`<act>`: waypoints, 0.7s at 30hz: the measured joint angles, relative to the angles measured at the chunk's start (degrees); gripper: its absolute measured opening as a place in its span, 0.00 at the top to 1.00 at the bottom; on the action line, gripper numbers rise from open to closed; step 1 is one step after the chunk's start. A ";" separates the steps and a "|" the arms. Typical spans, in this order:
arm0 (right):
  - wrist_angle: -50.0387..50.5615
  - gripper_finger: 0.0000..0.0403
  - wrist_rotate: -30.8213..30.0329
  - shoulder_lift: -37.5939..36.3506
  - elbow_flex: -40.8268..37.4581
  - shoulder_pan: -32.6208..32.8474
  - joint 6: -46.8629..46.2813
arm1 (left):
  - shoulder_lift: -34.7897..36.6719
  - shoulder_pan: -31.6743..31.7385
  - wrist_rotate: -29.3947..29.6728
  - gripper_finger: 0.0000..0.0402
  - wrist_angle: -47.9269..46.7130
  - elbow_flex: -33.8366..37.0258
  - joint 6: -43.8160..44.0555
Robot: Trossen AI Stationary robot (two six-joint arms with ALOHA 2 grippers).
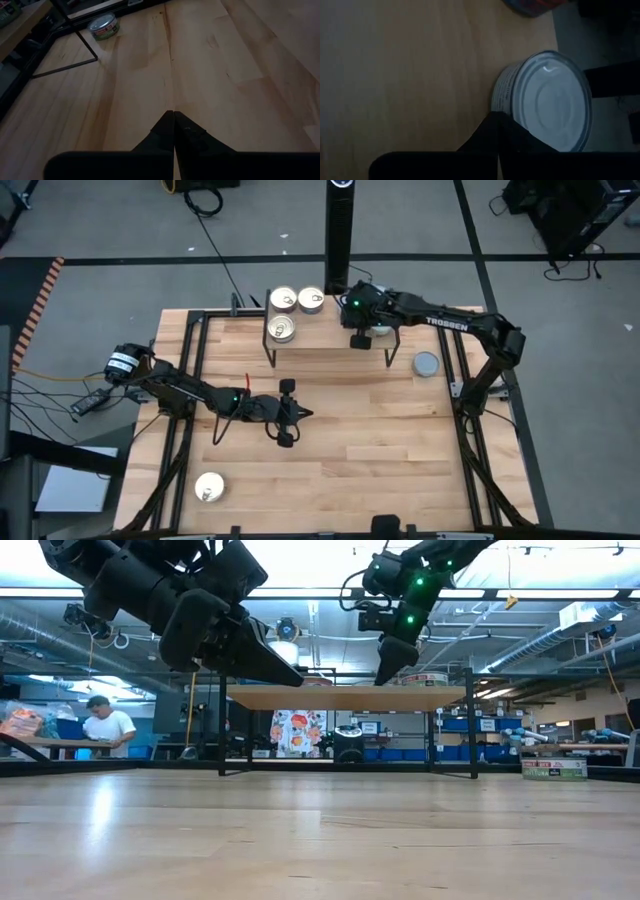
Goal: Stack canned seafood by type on shelf
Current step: Put the left green tuna can on the shelf
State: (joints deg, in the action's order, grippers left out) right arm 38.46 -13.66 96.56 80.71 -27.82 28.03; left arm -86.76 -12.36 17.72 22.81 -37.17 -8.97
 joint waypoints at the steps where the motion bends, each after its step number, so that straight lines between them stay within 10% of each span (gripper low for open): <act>1: -0.16 0.99 0.01 0.01 -0.03 -0.13 0.04 | 0.00 0.00 0.00 0.99 -0.03 0.00 0.00; 21: -3.33 0.98 -0.16 -0.03 -0.01 -2.17 1.54 | 0.00 0.00 0.00 0.99 -0.47 0.00 0.22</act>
State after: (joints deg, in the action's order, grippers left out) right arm 35.13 -13.82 96.53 80.71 -29.99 29.57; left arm -86.76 -12.36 17.72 22.34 -37.17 -8.75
